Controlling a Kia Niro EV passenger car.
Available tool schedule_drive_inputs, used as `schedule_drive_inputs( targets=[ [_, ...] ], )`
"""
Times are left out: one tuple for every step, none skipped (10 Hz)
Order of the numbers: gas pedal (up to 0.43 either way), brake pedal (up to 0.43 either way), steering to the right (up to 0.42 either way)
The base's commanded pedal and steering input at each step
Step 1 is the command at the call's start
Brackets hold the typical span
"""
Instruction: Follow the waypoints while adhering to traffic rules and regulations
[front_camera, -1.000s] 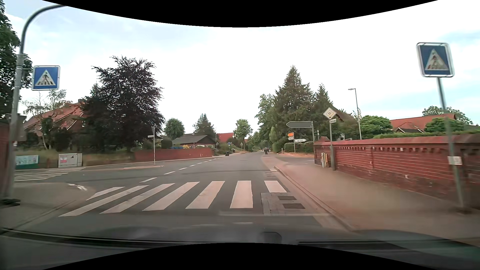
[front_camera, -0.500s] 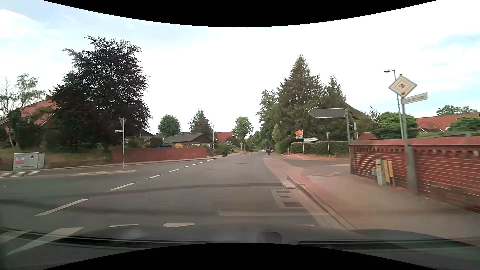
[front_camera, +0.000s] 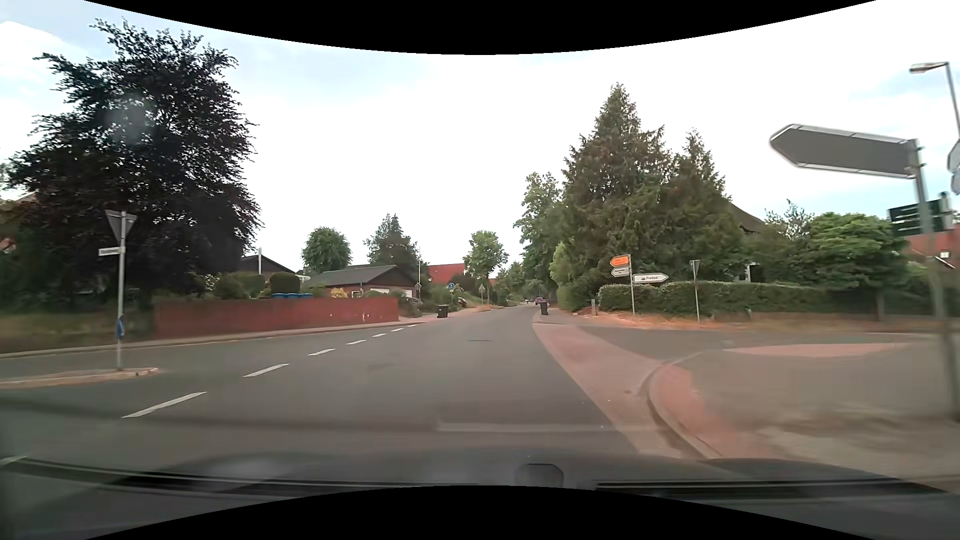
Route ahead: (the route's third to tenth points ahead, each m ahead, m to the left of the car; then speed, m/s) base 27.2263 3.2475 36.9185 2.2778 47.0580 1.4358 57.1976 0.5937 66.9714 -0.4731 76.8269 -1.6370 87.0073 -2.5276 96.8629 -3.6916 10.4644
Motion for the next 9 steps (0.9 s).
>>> schedule_drive_inputs(
  targets=[
    [0.197, 0.000, -0.001],
    [0.197, 0.000, -0.004],
    [0.197, 0.000, -0.006],
    [0.197, 0.000, -0.005],
    [0.197, 0.000, -0.003],
    [0.197, 0.000, -0.002],
    [0.197, 0.000, -0.002],
    [0.197, 0.000, -0.002],
    [0.197, 0.000, 0.001]
  ],
)
